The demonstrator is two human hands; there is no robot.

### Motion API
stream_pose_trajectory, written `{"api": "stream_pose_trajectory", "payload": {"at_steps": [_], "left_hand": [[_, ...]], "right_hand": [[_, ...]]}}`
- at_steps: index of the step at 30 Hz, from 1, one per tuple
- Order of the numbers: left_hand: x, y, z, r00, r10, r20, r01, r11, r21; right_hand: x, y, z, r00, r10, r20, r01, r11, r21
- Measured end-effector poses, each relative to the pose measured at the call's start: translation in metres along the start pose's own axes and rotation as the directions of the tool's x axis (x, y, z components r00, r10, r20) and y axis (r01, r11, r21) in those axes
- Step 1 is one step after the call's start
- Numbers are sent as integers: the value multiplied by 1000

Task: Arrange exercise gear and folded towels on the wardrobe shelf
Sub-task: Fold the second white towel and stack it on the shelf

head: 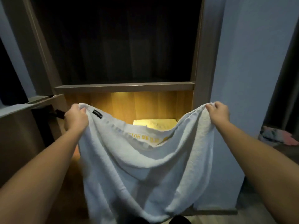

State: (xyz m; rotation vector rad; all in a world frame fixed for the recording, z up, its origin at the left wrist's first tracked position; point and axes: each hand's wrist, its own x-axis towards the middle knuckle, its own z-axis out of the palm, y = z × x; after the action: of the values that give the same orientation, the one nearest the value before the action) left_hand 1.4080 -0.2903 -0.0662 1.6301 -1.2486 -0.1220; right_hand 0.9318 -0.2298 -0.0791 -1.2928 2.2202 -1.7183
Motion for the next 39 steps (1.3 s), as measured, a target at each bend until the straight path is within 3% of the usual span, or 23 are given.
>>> {"api": "stream_pose_trajectory", "payload": {"at_steps": [4, 6, 9, 11, 12, 13, 19, 22, 26, 30, 35, 39], "left_hand": [[-27, 32, 16, 961, 239, 143, -233, 971, -57], [-46, 50, 22, 915, 334, 227, -321, 942, -94], [-75, 77, 29, 812, 472, 343, -469, 878, -97], [-92, 93, 33, 744, 521, 419, -506, 848, -156], [-99, 98, 34, 718, 532, 448, -503, 842, -193], [-105, 102, 35, 702, 541, 464, -495, 838, -230], [-126, 74, 29, 681, 528, 507, -286, 830, -479], [-147, 27, 37, 661, 432, 613, -121, 868, -481], [-181, -51, 59, 586, 267, 765, -94, 960, -263], [-201, -115, 81, 659, 77, 748, -123, 992, 6], [-171, -159, 71, 757, 17, 653, -157, 975, 156], [-165, -185, 55, 724, -36, 689, -151, 966, 210]], "right_hand": [[-41, -26, 18, 964, -138, 226, 96, 978, 187], [-64, -46, 22, 884, -263, 386, 173, 952, 253], [-97, -82, 25, 618, -418, 666, 256, 908, 332], [-118, -99, 29, 421, -478, 771, 332, 872, 359], [-128, -103, 32, 356, -508, 784, 361, 849, 386], [-136, -103, 36, 336, -533, 776, 383, 830, 404], [-155, -85, 42, 486, -590, 645, 411, 805, 428], [-157, -78, 44, 567, -563, 602, 372, 827, 422], [-149, -76, 46, 665, -498, 557, 310, 862, 400], [-145, -79, 52, 727, -465, 505, 307, 878, 367], [-141, -66, 54, 770, -427, 474, 345, 904, 253], [-136, -57, 56, 833, -366, 414, 291, 928, 235]]}}
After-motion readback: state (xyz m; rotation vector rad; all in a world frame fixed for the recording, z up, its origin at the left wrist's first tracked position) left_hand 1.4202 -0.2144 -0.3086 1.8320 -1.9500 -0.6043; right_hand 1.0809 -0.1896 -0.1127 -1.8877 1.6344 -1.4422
